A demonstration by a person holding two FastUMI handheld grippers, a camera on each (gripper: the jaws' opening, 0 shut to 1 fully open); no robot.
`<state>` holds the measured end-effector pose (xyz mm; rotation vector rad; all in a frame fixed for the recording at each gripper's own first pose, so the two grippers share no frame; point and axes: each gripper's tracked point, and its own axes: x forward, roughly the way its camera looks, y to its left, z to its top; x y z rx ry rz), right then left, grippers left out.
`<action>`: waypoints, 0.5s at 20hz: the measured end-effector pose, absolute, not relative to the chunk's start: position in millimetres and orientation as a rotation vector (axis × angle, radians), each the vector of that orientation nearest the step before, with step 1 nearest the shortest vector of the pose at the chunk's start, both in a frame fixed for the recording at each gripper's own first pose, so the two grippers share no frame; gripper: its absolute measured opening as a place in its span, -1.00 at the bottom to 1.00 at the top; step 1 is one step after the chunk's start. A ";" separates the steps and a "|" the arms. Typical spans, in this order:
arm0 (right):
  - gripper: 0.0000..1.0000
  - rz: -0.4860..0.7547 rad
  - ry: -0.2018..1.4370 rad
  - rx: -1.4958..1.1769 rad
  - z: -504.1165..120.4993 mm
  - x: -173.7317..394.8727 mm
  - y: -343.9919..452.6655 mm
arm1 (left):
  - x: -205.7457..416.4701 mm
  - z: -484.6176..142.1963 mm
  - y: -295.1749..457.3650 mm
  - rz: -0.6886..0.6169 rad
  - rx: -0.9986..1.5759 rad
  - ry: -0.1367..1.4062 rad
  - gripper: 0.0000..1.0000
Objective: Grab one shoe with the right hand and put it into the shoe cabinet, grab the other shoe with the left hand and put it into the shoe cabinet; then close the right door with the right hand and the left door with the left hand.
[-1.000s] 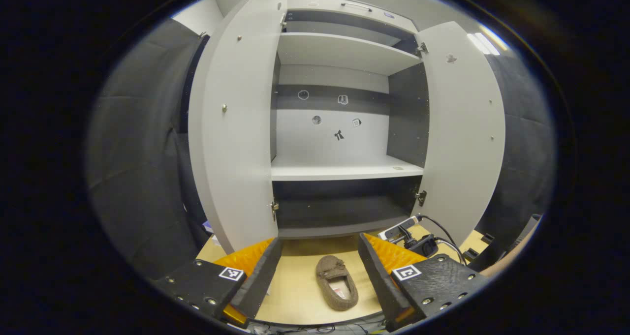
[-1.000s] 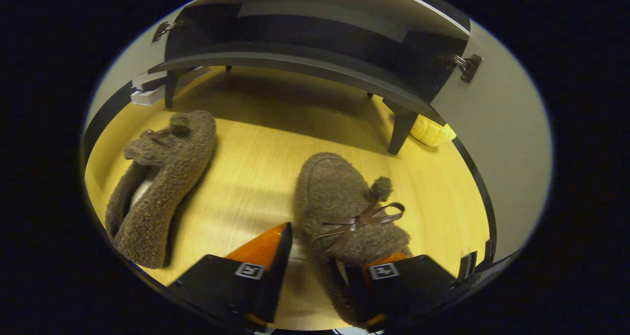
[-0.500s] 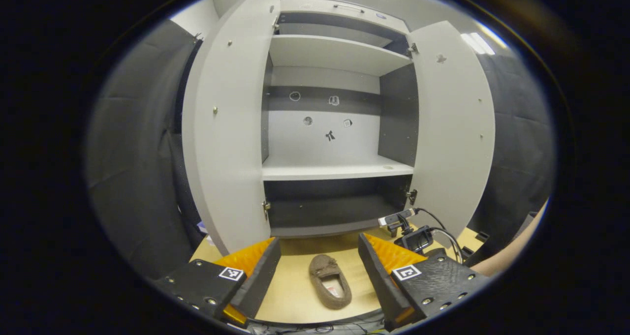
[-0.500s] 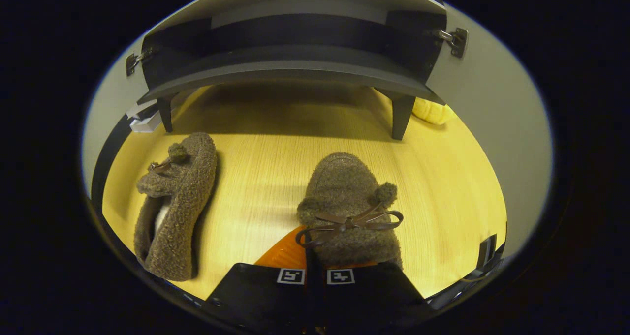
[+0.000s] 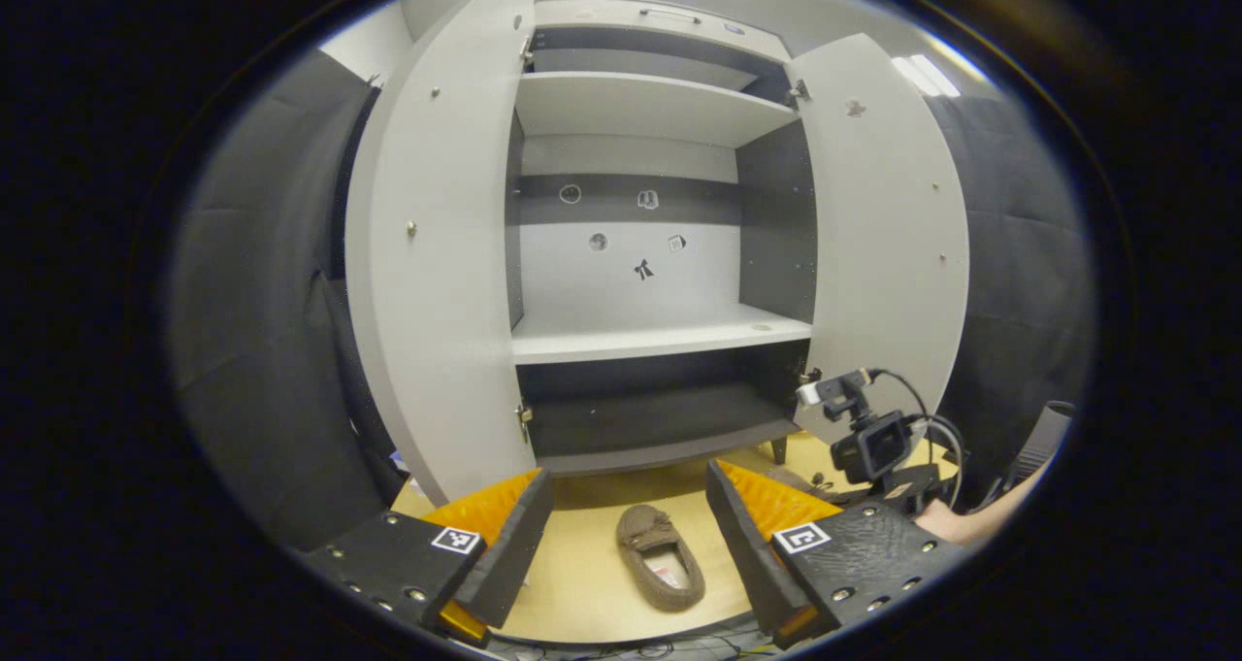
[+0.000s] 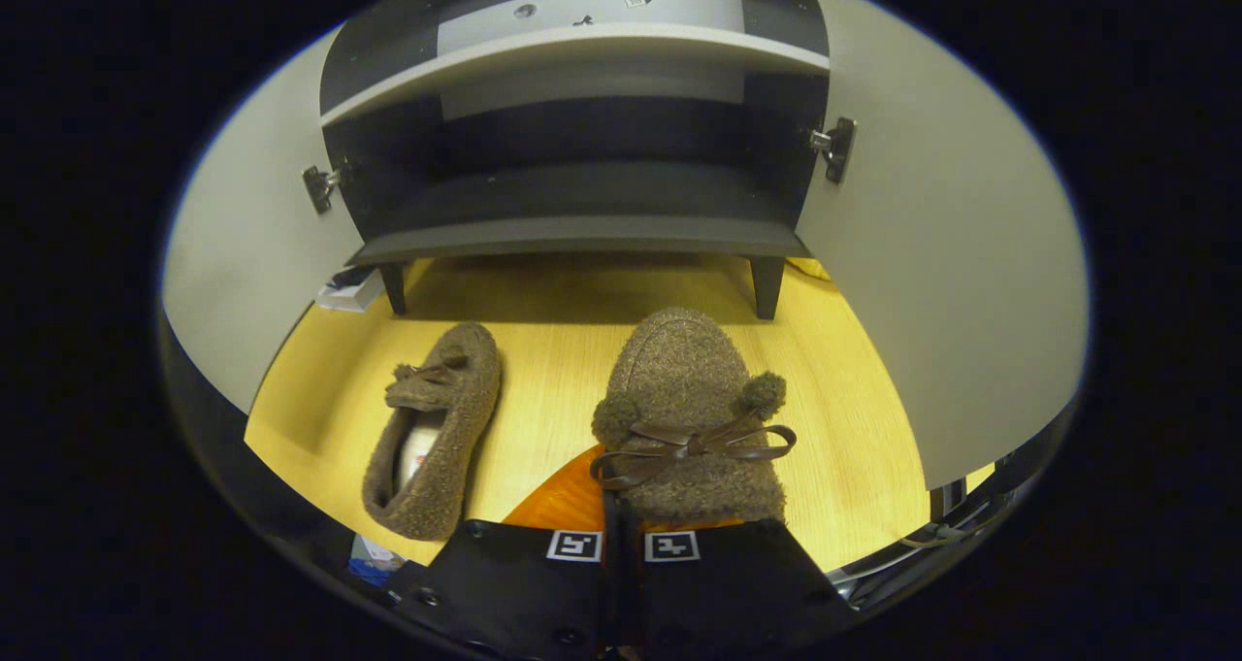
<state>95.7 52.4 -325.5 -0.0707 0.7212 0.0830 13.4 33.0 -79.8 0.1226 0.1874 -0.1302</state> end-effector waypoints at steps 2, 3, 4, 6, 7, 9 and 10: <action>-0.96 0.089 0.702 -0.036 -303.1 91.4 55.7 | 20.5 -75.6 35.8 -0.131 0.157 0.163 0.86; -0.96 0.103 0.689 -0.022 -288.7 88.8 58.4 | 21.5 -73.9 36.4 -0.135 0.169 0.158 0.86; -0.96 0.121 0.673 -0.011 -277.0 87.1 62.8 | 22.0 -71.4 37.5 -0.135 0.178 0.153 0.86; -0.96 0.154 0.647 -0.003 -250.3 83.1 71.5 | 25.1 -68.8 38.0 -0.130 0.178 0.141 0.85; -0.96 0.163 0.637 -0.006 -236.2 83.1 73.8 | 25.6 -67.3 39.9 -0.115 0.178 0.138 0.85; -0.96 0.176 0.614 -0.002 -207.3 85.1 76.9 | 29.2 -64.1 49.1 -0.057 0.183 0.124 0.85; -0.96 0.186 0.598 0.006 -193.1 89.8 78.8 | 29.4 -64.7 50.1 -0.043 0.180 0.125 0.85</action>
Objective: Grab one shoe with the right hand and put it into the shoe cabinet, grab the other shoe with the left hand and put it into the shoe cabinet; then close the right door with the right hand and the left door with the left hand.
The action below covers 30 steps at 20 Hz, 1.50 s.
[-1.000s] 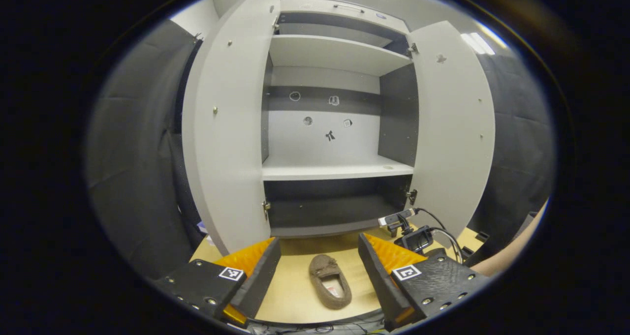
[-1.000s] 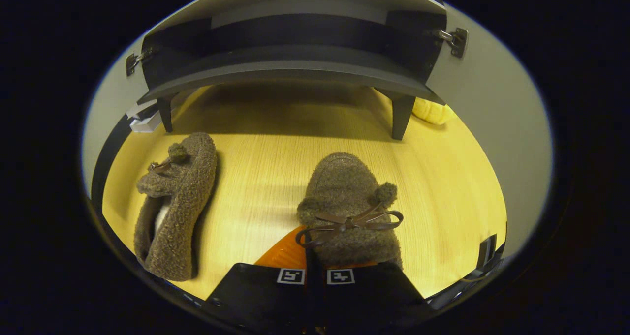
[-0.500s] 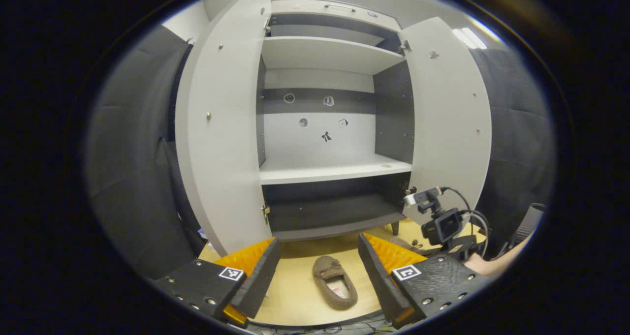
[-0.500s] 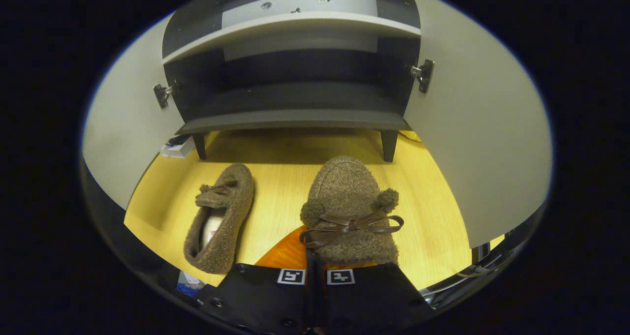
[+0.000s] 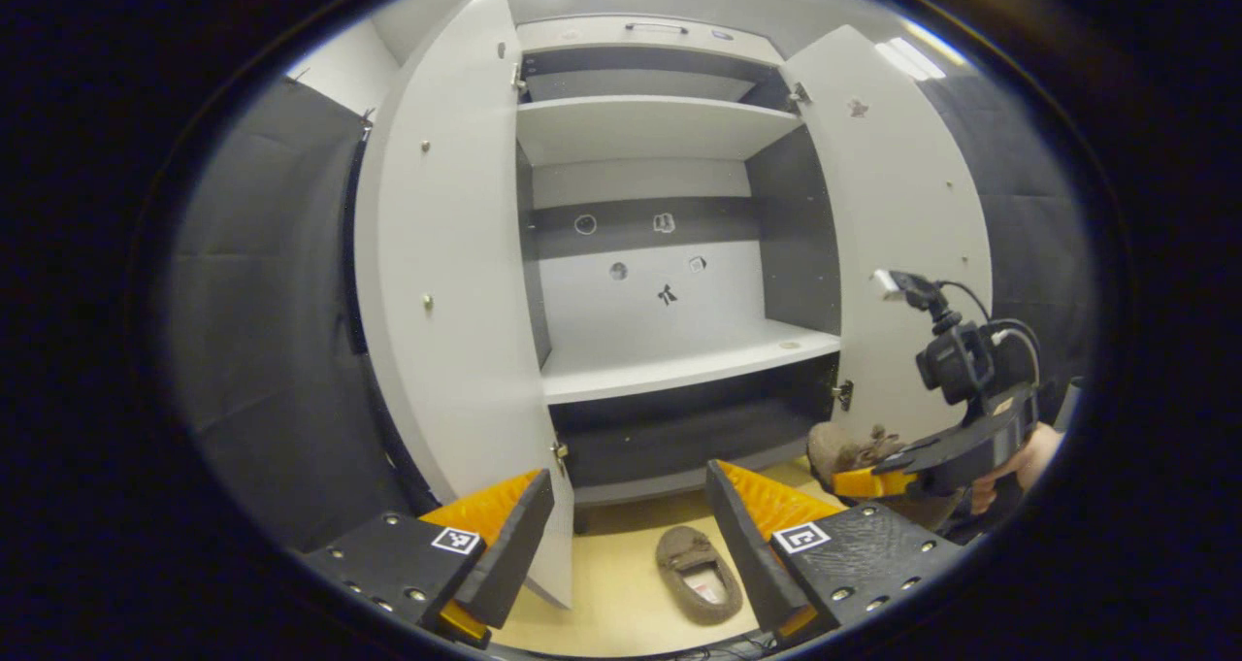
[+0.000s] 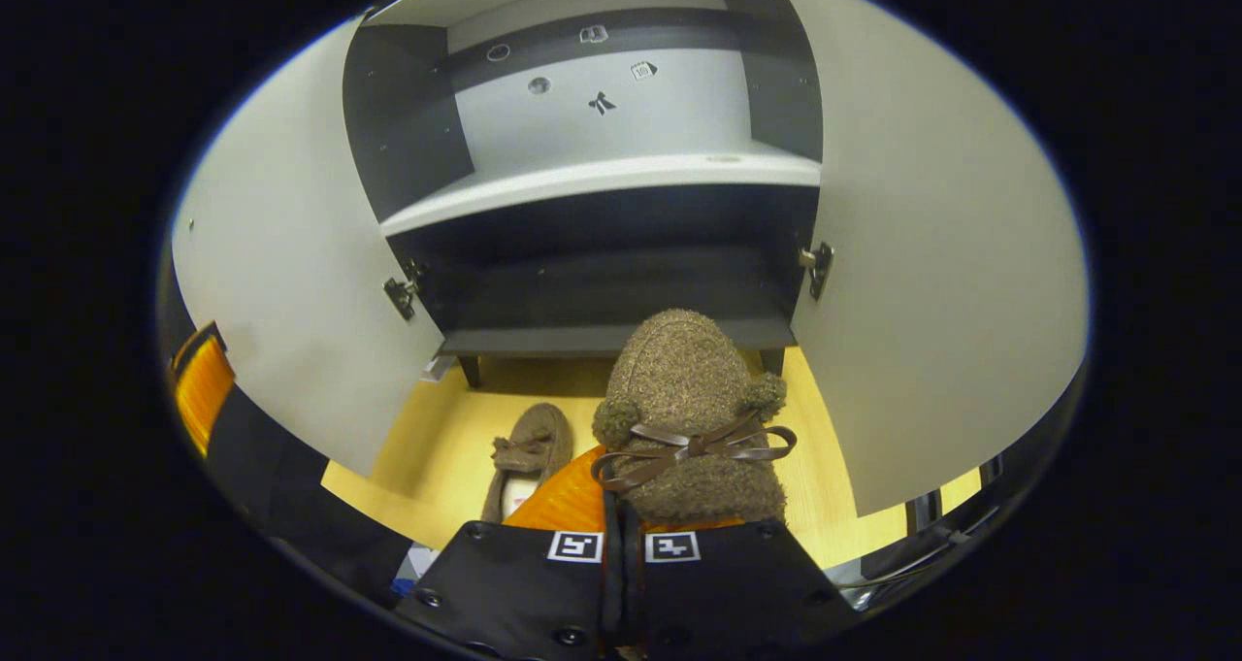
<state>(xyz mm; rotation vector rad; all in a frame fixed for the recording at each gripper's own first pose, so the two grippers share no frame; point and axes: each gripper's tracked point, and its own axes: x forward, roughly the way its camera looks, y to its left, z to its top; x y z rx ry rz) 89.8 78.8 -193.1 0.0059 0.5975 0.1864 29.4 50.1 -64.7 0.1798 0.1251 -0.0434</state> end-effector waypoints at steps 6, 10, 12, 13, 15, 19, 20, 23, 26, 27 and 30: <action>-0.95 0.251 0.512 0.021 -130.8 135.3 97.6 | 28.8 -63.8 46.9 -0.052 0.179 0.149 0.86; -0.96 0.303 0.447 0.085 -84.0 171.1 118.0 | 34.0 -61.6 48.5 -0.041 0.179 0.141 0.85; -0.95 0.309 0.392 0.066 -58.5 190.0 123.1 | 31.4 -63.9 42.2 -0.048 0.135 0.165 0.85; -0.96 0.310 0.369 0.053 -46.9 200.7 125.2 | 29.9 -63.4 38.8 -0.054 0.113 0.166 0.85; -0.96 0.311 0.333 0.051 -26.0 222.8 130.2 | 33.6 -60.6 34.7 -0.065 0.101 0.156 0.86; -0.96 0.298 0.257 0.049 12.3 271.6 135.2 | 39.7 -51.8 37.6 -0.059 0.107 0.129 0.85; -0.95 0.294 0.240 0.049 19.9 282.9 136.0 | 41.0 -50.6 35.3 -0.059 0.093 0.122 0.85; -0.96 0.282 0.210 0.065 32.8 320.0 138.7 | 42.3 -50.0 30.3 -0.055 0.055 0.126 0.85; -0.96 0.268 0.196 0.073 40.6 354.6 135.1 | 41.1 -49.9 31.9 -0.043 0.056 0.137 0.86; -0.96 0.260 0.186 0.074 43.3 366.9 133.2 | 41.1 -49.3 32.8 -0.037 0.061 0.137 0.85; -1.00 0.223 0.182 0.070 40.5 401.1 126.0 | 40.9 -50.1 37.2 -0.009 0.067 0.144 0.85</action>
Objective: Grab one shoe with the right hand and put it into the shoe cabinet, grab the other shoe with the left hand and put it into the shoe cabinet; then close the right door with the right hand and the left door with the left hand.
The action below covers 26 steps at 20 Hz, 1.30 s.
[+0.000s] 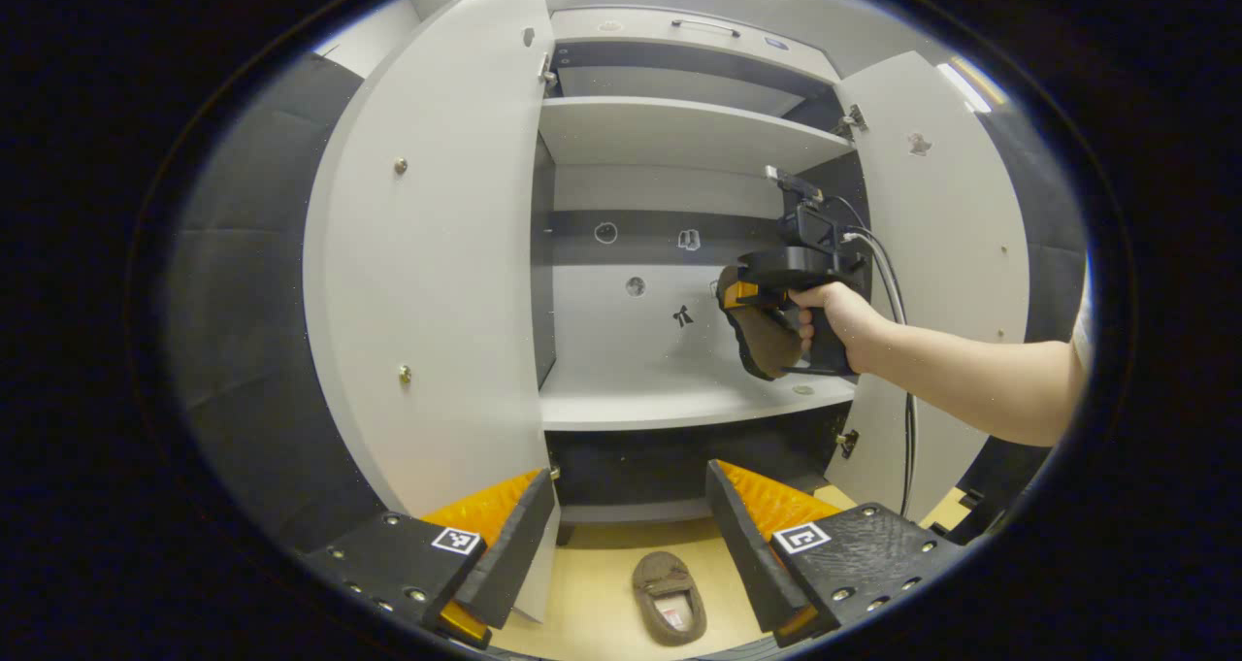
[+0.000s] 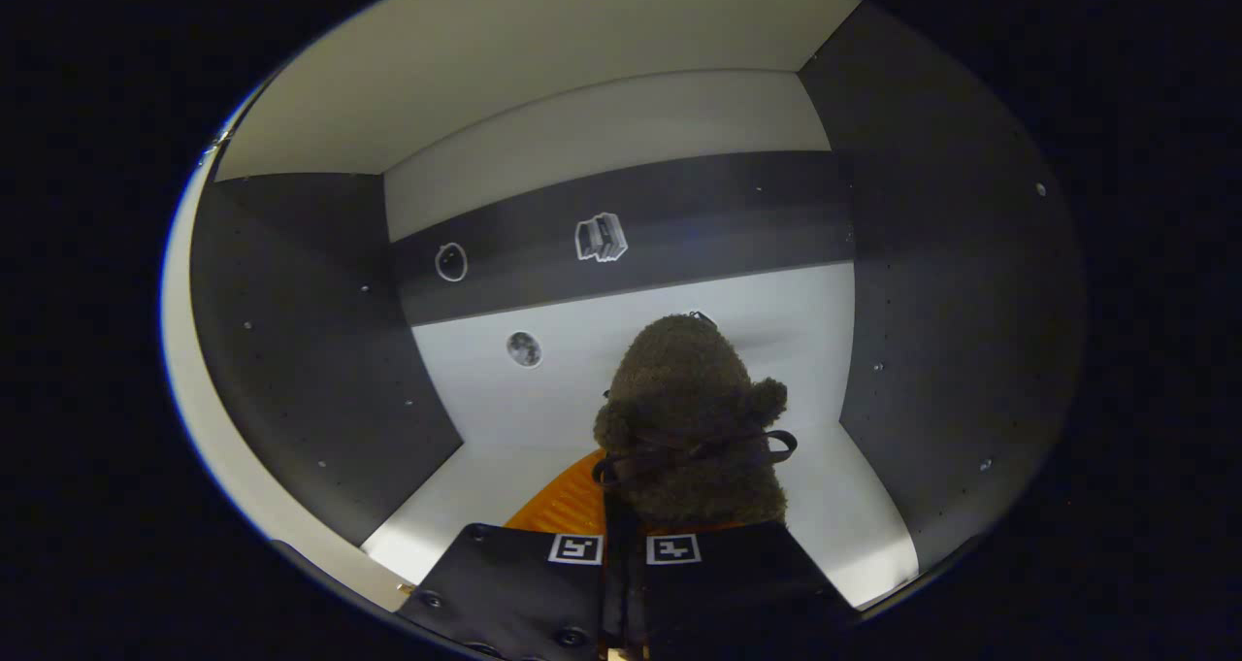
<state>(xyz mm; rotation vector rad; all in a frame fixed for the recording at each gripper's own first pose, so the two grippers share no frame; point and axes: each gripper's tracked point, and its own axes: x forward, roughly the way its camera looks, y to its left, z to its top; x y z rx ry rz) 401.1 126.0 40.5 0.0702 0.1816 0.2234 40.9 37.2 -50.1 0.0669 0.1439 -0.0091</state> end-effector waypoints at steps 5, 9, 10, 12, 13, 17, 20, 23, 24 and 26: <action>-0.92 0.193 0.239 0.073 9.5 431.8 129.1 | 38.3 -50.8 50.3 0.059 0.079 0.156 0.86; -0.80 0.223 0.256 0.073 -1.4 437.5 147.6 | 37.2 -51.8 56.7 0.091 0.091 0.162 0.85; -0.88 0.225 0.278 0.073 -7.5 438.8 147.8 | 36.6 -52.5 57.5 0.095 0.094 0.164 0.85; -0.51 0.240 0.341 0.091 -21.2 440.3 151.1 | 36.6 -54.1 56.9 0.092 0.101 0.166 0.85; -0.30 0.291 0.383 0.124 -25.3 437.0 161.6 | 36.0 -55.9 55.8 0.084 0.109 0.172 0.85; 0.31 0.325 0.434 0.141 -19.5 428.4 169.3 | 33.1 -59.8 51.0 0.072 0.093 0.195 0.85; 0.70 0.343 0.456 0.132 -18.2 413.9 173.1 | 29.3 -63.9 47.9 0.085 0.068 0.199 0.85; 0.93 0.337 0.481 0.095 -18.1 390.0 171.0 | 28.9 -63.3 51.9 0.101 0.075 0.196 0.85; 0.86 0.333 0.479 0.079 -16.4 382.3 168.9 | 29.0 -63.9 52.6 0.102 0.077 0.195 0.85; 0.96 0.329 0.448 0.036 -8.2 364.7 162.0 | 28.8 -66.1 53.6 0.098 0.083 0.199 0.85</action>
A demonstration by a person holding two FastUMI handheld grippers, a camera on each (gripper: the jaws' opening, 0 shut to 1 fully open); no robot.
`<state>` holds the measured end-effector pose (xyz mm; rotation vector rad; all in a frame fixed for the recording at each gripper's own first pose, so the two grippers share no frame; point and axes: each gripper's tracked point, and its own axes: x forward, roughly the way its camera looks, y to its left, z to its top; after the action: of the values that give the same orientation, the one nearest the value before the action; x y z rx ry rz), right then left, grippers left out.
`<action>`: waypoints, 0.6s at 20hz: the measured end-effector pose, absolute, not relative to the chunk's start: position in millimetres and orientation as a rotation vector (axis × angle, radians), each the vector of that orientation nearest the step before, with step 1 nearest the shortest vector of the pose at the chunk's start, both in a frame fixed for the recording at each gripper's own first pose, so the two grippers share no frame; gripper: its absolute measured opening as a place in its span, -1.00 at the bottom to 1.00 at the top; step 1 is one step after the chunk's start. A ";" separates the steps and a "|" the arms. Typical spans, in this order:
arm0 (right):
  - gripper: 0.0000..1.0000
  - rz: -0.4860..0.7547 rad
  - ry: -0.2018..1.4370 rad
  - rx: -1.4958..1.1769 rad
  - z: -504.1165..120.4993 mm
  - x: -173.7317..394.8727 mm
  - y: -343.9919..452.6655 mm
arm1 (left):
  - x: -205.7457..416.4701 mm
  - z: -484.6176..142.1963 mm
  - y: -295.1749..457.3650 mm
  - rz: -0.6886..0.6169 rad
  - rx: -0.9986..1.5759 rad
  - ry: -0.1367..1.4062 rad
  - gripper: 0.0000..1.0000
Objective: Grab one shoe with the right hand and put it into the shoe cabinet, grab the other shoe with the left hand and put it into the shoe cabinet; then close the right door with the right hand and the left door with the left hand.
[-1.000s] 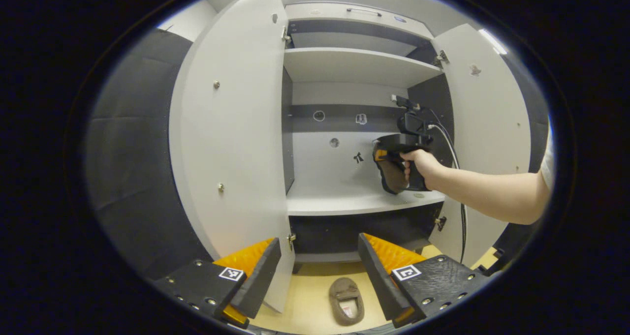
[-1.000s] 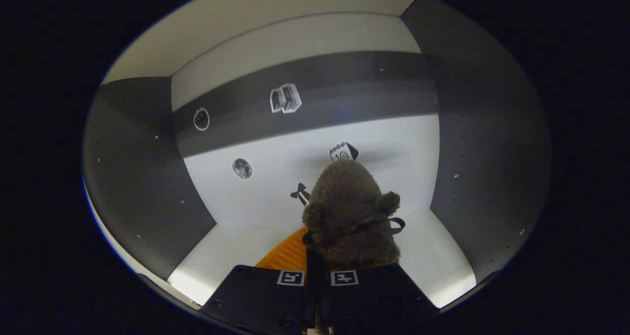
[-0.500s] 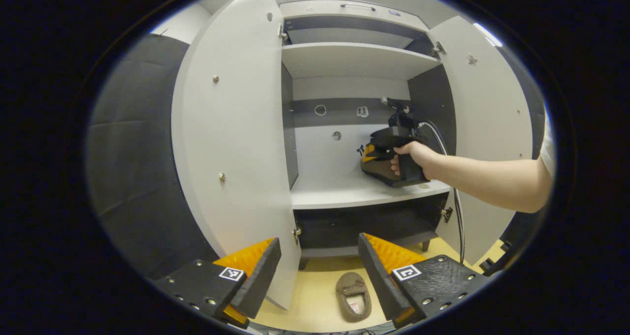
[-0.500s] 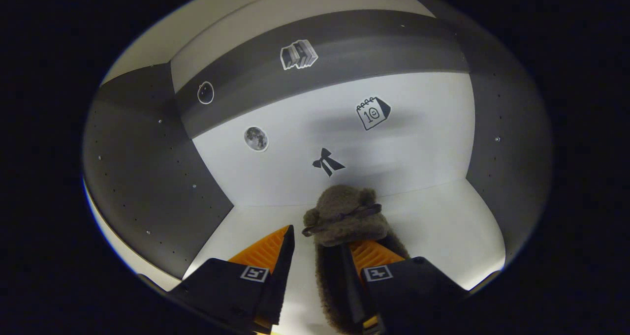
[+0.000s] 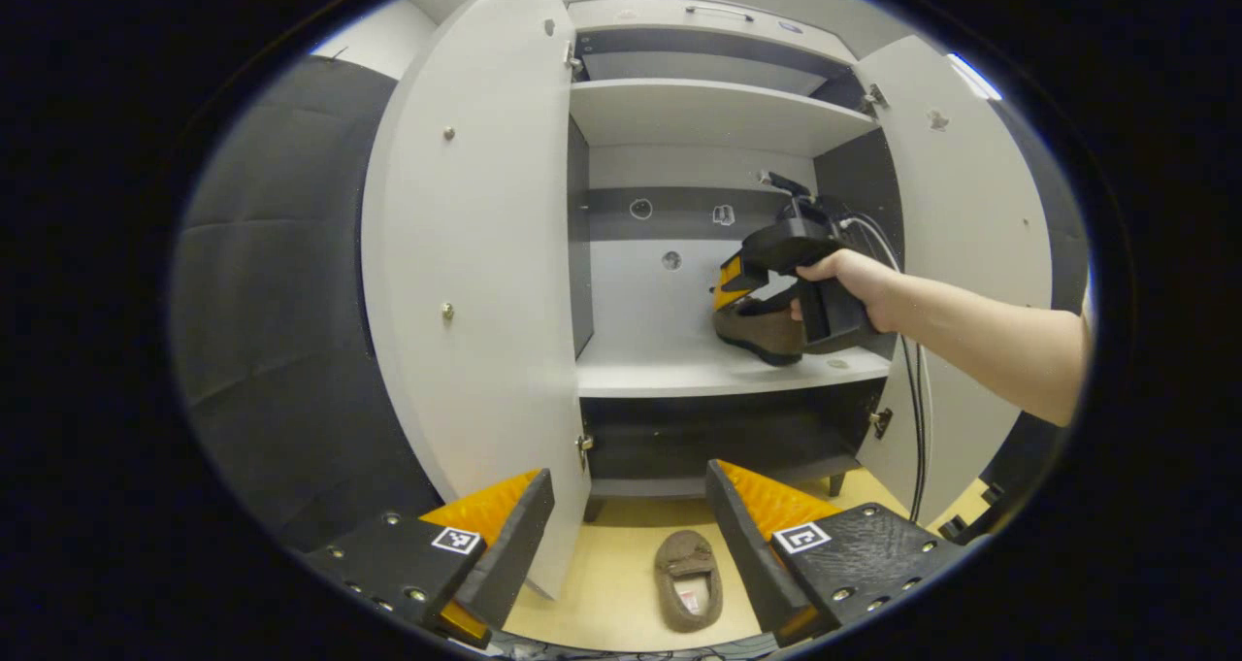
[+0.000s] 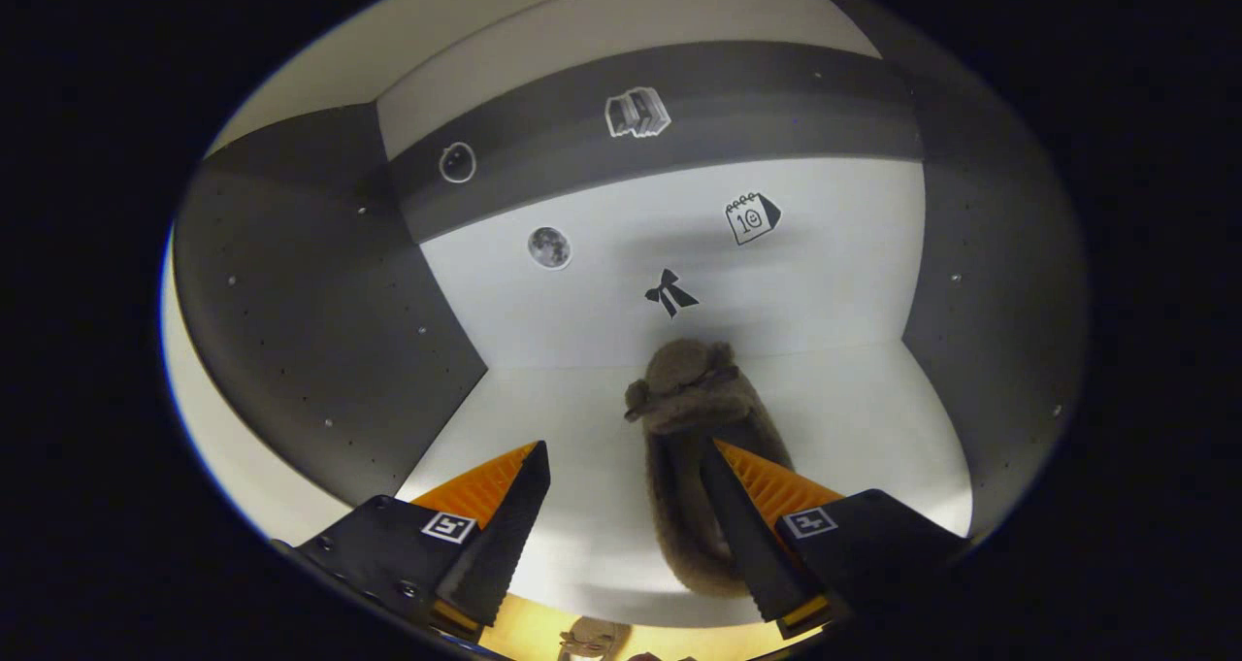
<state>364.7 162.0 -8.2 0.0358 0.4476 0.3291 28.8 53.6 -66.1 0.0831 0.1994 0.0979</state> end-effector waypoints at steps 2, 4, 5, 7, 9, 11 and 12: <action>0.96 0.315 0.381 -0.005 9.2 344.9 151.0 | 28.0 -70.4 54.3 0.089 0.092 0.215 0.85; 0.96 0.304 0.295 -0.034 31.1 322.1 138.8 | 27.2 -76.7 51.5 0.062 0.105 0.237 0.85; 0.96 0.295 0.254 -0.044 40.6 309.7 130.6 | 26.3 -80.6 50.7 0.048 0.119 0.250 0.85; 0.96 0.268 0.185 -0.064 56.4 286.2 110.0 | 25.0 -90.9 50.1 0.016 0.150 0.288 0.86; 0.96 0.232 0.129 -0.067 67.0 260.8 87.5 | 19.0 -105.0 52.7 -0.005 0.188 0.349 0.96; 0.84 0.222 0.099 -0.051 66.3 232.4 73.5 | 15.1 -119.1 48.0 -0.050 0.206 0.408 0.86; 0.84 0.220 0.089 -0.040 63.5 219.5 68.8 | 15.1 -125.3 45.9 -0.070 0.214 0.432 0.86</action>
<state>219.5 68.8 63.5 -0.0405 0.0891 0.2198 15.1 45.9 -125.3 0.2140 0.4323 -0.0697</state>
